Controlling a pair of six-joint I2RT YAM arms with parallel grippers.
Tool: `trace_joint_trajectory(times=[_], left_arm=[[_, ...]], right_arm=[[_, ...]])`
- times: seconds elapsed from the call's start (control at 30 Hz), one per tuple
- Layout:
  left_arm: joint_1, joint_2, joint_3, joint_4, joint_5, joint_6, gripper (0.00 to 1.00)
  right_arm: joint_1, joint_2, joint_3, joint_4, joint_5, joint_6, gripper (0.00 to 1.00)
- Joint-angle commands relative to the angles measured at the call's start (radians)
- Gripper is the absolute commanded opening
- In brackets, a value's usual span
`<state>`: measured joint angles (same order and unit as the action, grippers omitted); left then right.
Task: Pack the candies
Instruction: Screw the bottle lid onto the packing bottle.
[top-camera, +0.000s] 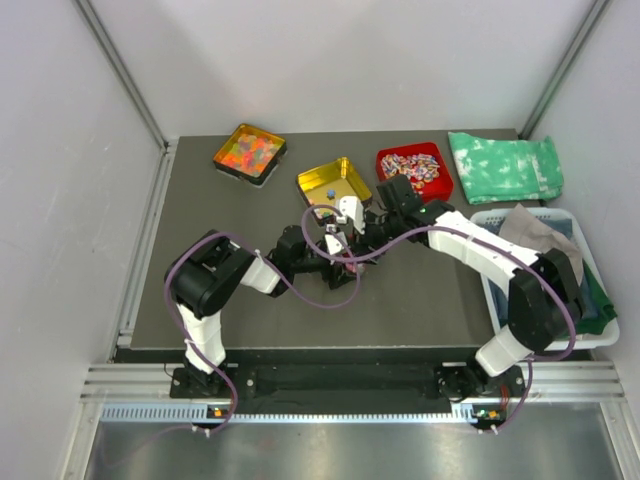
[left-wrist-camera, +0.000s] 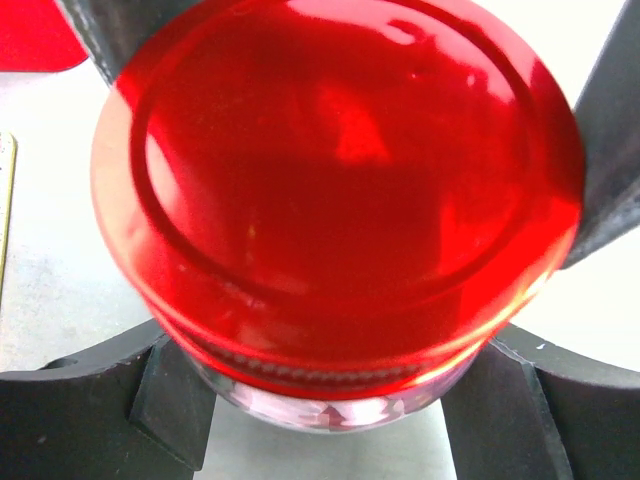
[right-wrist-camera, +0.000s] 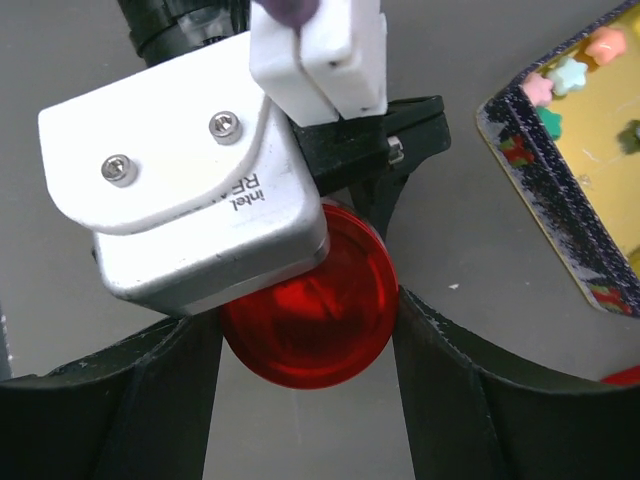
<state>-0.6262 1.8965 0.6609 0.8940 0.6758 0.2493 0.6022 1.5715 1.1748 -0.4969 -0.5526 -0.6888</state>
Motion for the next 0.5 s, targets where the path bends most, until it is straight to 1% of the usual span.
trace_joint_trajectory(times=[0.0, 0.07, 0.1, 0.17, 0.2, 0.4, 0.47], left_arm=[[-0.012, 0.039, -0.014, -0.121, -0.022, 0.041, 0.60], [-0.012, 0.039, -0.014, -0.121, -0.022, 0.041, 0.60], [-0.012, 0.036, -0.014, -0.121, -0.025, 0.041, 0.60], [-0.012, 0.036, -0.015, -0.119, -0.025, 0.042, 0.60], [-0.013, 0.036, -0.015, -0.119, -0.025, 0.042, 0.60], [-0.013, 0.036, -0.017, -0.118, -0.025, 0.041, 0.60], [-0.013, 0.036, -0.017, -0.119, -0.027, 0.041, 0.60]], right_arm=[[0.065, -0.074, -0.084, 0.167, 0.147, 0.104, 0.52], [0.085, -0.087, -0.110, 0.182, 0.190, 0.142, 0.52], [0.091, -0.090, -0.118, 0.220, 0.221, 0.197, 0.51], [0.105, -0.097, -0.130, 0.231, 0.268, 0.231, 0.50], [0.110, -0.102, -0.139, 0.263, 0.289, 0.276, 0.51], [0.154, -0.107, -0.133, 0.270, 0.384, 0.400, 0.50], [0.162, -0.099, -0.126, 0.281, 0.445, 0.455, 0.50]])
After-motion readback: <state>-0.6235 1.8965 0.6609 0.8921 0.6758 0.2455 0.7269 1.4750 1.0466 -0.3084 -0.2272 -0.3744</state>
